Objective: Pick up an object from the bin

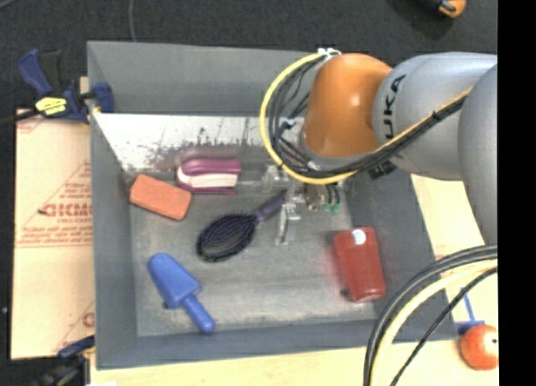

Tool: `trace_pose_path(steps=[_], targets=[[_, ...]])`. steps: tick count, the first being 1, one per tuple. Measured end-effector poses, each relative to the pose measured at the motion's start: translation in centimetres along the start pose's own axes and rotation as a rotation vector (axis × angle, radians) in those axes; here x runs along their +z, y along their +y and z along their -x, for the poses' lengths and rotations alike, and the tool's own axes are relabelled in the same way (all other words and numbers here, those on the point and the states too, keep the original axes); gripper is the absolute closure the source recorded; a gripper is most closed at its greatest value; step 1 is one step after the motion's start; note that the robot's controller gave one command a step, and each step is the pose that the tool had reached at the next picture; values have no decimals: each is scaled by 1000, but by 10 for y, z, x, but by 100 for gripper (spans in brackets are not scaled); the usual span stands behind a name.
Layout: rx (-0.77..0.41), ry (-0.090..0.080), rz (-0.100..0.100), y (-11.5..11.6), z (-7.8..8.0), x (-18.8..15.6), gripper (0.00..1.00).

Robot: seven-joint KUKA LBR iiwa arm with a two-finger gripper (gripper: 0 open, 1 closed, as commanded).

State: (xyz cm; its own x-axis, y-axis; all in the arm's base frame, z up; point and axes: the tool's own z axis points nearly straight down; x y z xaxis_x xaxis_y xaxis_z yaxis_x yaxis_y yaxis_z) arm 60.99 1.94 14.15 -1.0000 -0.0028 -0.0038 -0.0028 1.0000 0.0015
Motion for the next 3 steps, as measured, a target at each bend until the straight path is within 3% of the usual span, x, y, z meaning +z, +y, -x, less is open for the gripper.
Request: trace_pose_path(steps=[1,2,3], targets=[[-31,1,0,29,-18,68,0],[-5,-18,2,52,-5,64,0],[-20,-12,-1,36,-4,67,0]])
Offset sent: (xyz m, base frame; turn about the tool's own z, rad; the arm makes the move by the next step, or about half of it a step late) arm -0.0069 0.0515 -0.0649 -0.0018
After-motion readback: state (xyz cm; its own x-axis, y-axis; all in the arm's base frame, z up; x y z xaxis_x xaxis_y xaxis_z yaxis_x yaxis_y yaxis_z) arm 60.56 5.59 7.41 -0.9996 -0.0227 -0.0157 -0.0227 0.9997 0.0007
